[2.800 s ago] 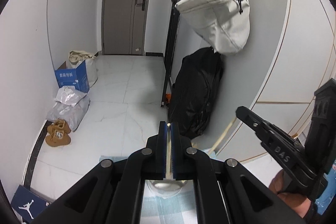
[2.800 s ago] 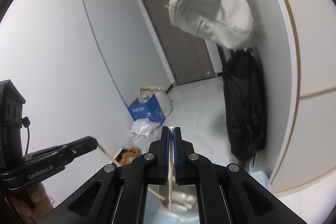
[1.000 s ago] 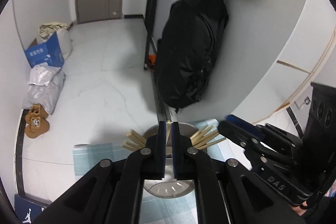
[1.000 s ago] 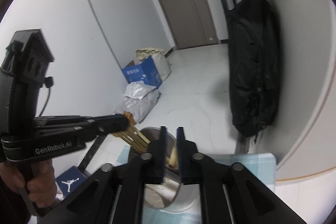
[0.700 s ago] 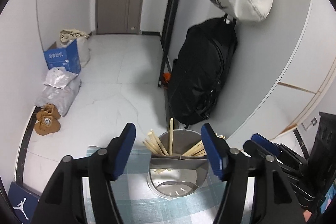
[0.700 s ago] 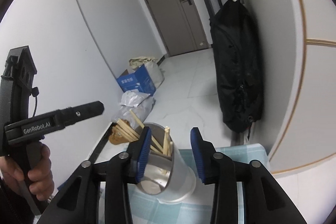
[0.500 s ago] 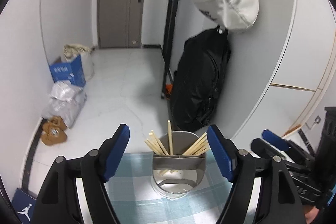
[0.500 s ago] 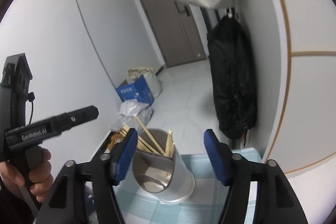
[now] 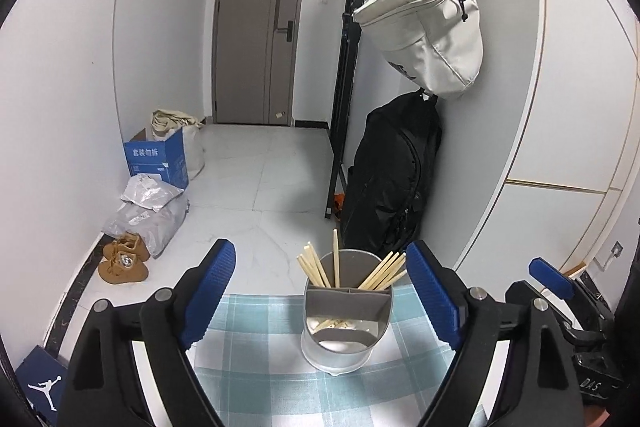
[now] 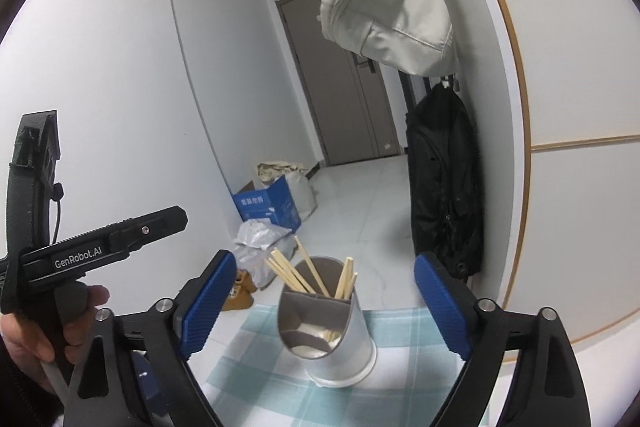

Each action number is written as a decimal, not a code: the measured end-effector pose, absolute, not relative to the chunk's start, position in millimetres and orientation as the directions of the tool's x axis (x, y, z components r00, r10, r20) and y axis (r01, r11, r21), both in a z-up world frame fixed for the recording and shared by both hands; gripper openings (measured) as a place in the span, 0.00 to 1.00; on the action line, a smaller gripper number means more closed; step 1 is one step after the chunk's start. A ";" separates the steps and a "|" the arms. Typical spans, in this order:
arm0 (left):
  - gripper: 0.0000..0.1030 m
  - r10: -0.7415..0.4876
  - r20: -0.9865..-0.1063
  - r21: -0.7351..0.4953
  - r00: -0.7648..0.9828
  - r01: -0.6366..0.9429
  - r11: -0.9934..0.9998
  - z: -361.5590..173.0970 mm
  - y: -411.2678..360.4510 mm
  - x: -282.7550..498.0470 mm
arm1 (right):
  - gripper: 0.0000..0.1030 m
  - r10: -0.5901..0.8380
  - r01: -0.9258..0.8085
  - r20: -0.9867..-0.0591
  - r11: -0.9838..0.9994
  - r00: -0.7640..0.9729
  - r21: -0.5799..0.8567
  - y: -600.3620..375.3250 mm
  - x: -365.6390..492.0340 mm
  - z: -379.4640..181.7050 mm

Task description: Organize utensils

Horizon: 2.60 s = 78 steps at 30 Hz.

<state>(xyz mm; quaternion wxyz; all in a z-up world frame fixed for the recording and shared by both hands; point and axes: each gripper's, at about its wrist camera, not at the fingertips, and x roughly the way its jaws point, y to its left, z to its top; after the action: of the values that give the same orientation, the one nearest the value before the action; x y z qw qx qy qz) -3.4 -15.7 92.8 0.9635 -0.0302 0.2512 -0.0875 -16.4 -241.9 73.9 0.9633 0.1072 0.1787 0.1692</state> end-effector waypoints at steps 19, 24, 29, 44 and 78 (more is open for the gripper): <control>0.90 -0.089 -0.363 -0.051 0.928 0.075 0.996 40.3 -6.9 -49.1 | 1.00 0.332 -0.303 -0.211 0.940 0.919 0.155 -227.9 -73.1 24.2; 0.90 -0.073 -0.355 -0.045 0.932 0.061 0.997 23.3 -10.5 -51.4 | 1.00 0.326 -0.305 -0.204 0.944 0.923 0.130 -224.6 -79.6 14.1; 0.90 -0.054 -0.345 -0.030 0.937 0.047 0.998 9.3 -11.8 -52.2 | 1.00 0.313 -0.290 -0.206 0.948 0.927 0.133 -227.2 -77.1 4.8; 0.90 -0.056 -0.397 -0.065 0.916 0.032 0.997 0.9 -2.4 -44.3 | 1.00 0.315 -0.300 -0.250 0.949 0.916 0.095 -216.1 -69.5 -14.5; 0.90 -0.040 -0.411 -0.075 0.911 0.010 0.997 -2.0 0.6 -42.2 | 1.00 0.314 -0.293 -0.266 0.949 0.912 0.115 -218.6 -66.3 -16.9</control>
<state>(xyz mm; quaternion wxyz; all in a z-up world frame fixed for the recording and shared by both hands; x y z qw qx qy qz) -42.2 0.6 -2.0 0.9768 -0.0357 0.2109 -0.0129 -66.3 -218.6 -16.9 0.9770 0.0364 0.1417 0.1552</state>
